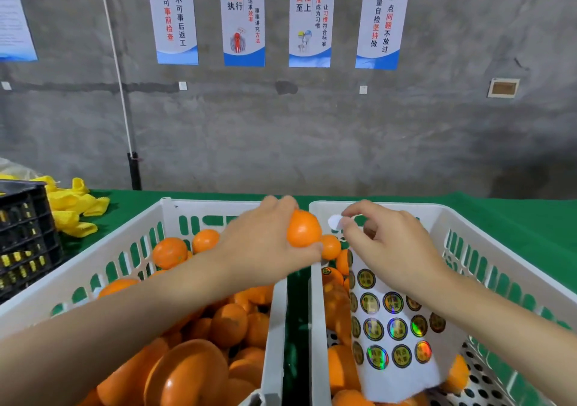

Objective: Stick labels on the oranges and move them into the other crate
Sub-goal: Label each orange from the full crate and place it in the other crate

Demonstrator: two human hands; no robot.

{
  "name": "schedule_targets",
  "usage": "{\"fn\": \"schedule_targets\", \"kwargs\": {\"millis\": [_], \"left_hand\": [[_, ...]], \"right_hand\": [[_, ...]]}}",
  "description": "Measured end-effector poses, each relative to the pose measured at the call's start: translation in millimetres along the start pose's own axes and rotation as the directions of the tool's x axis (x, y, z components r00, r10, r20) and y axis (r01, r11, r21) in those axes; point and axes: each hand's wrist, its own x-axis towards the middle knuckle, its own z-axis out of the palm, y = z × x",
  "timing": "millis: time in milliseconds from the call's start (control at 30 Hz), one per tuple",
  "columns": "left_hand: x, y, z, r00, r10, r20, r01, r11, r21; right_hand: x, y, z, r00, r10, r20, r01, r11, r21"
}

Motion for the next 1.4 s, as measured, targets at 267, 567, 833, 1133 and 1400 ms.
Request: {"fn": "schedule_targets", "kwargs": {"millis": [267, 567, 833, 1133, 1400], "left_hand": [[-8.7, 2.8, 16.4, 0.989, 0.080, 0.125, -0.064, 0.990, -0.130], [-8.0, 3.8, 14.4, 0.989, 0.090, 0.119, -0.071, 0.986, -0.152], [-7.5, 4.9, 10.5, 0.985, 0.099, 0.142, -0.076, 0.984, -0.159], [-7.8, 5.2, 8.2, 0.986, 0.084, 0.143, -0.068, 0.991, -0.113], [-8.7, 4.6, 10.1, 0.992, 0.060, 0.109, -0.049, 0.994, -0.100]], "right_hand": [[-5.1, -10.3, -4.9, 0.988, -0.147, -0.049, 0.149, 0.988, 0.031], [-7.3, -16.3, -7.1, 0.952, -0.298, 0.068, 0.291, 0.952, 0.095], [-8.1, -16.8, -7.8, 0.955, -0.276, 0.106, 0.264, 0.958, 0.110], [-6.9, -16.2, -9.0, 0.962, -0.230, 0.147, 0.197, 0.958, 0.208], [-3.7, -15.6, -10.8, 0.986, -0.109, 0.123, 0.059, 0.933, 0.355]]}}
